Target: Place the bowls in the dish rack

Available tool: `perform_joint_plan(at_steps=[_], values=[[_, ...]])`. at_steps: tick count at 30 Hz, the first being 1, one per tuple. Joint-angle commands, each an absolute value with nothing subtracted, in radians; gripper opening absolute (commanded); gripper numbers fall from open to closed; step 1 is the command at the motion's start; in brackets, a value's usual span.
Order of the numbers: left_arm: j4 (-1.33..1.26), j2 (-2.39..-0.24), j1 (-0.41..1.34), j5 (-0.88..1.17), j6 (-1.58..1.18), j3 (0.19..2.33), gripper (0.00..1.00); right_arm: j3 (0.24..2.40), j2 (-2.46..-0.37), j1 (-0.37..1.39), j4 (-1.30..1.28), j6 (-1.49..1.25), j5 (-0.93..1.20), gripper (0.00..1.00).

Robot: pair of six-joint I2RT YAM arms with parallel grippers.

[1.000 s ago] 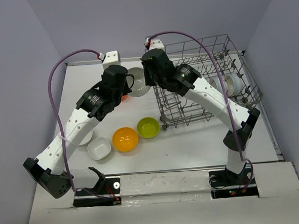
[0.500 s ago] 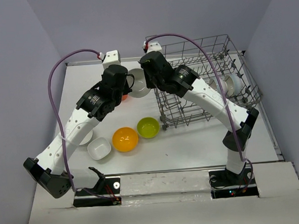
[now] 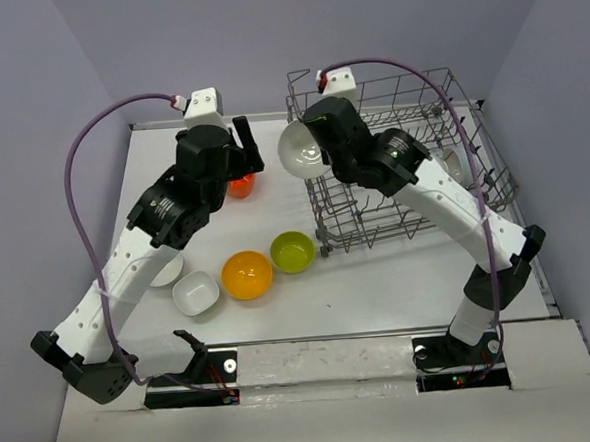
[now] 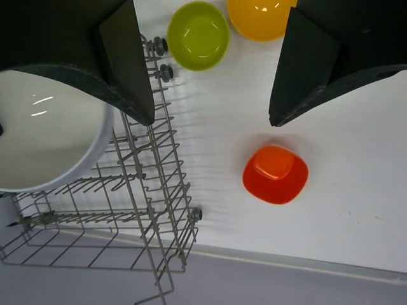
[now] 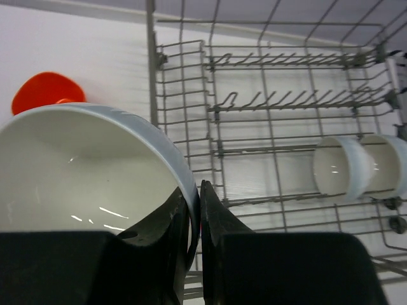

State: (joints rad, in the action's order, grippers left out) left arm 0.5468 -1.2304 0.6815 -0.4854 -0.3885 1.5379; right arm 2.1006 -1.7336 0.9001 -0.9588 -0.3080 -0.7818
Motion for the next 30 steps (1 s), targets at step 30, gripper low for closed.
perform_joint_plan(at_steps=[30], values=[[0.167,-0.821,0.433,-0.117,-0.325,0.876,0.99,1.373,-1.715,0.571,0.812,1.424,-1.448,0.01]])
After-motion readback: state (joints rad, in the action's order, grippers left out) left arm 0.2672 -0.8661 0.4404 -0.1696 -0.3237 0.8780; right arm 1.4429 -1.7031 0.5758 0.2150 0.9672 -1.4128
